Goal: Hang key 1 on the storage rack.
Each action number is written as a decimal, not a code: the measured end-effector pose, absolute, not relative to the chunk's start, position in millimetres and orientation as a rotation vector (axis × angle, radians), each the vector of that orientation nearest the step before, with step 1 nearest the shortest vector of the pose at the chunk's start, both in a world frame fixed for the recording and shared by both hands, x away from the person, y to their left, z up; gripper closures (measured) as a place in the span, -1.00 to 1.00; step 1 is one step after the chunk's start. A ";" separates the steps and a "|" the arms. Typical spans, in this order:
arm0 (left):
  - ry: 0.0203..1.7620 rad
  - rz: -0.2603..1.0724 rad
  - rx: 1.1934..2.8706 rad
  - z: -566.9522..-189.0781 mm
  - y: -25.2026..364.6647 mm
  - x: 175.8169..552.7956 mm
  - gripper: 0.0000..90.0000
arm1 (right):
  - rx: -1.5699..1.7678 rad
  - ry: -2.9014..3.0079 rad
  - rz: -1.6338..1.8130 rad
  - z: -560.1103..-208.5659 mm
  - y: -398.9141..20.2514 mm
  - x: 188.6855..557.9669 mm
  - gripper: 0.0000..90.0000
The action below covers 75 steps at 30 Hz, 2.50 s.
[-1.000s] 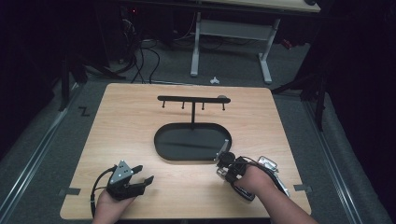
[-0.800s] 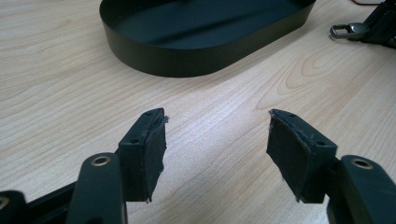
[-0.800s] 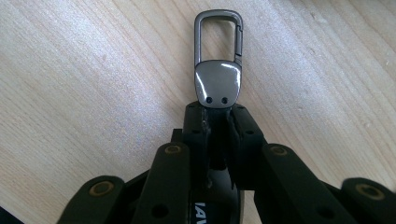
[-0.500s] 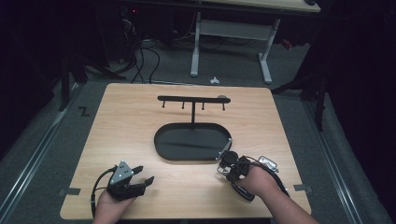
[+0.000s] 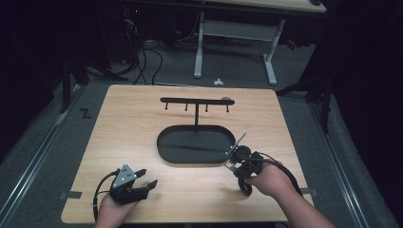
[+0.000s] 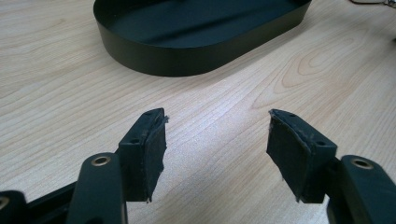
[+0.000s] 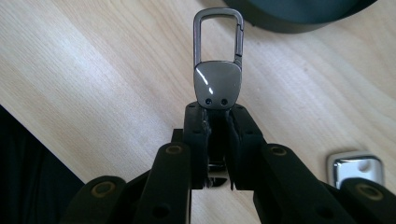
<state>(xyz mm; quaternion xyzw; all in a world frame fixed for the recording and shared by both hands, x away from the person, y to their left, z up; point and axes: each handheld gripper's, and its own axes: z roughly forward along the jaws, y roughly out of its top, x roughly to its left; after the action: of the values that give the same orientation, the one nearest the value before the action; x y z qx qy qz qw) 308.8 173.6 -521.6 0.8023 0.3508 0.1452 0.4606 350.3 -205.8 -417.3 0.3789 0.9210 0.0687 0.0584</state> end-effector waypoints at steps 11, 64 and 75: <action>0.864 0.355 1.969 -521.5 174.4 308.6 -0.16 | 1.132 2.757 0.256 -391.1 -202.0 354.2 0.78; 0.854 0.339 1.968 -521.8 177.7 309.6 -0.16 | 1.207 2.607 0.416 -341.0 -153.8 443.9 0.78; 0.850 0.336 1.976 -522.2 177.0 309.6 -0.16 | 1.206 2.577 0.442 -332.9 -146.8 454.9 0.78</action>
<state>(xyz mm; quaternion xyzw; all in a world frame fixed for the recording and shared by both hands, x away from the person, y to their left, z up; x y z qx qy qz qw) 309.6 177.0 -522.2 0.8042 0.3459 0.1366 0.4636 454.9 -146.8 -332.9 0.4153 0.8873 0.1521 0.1306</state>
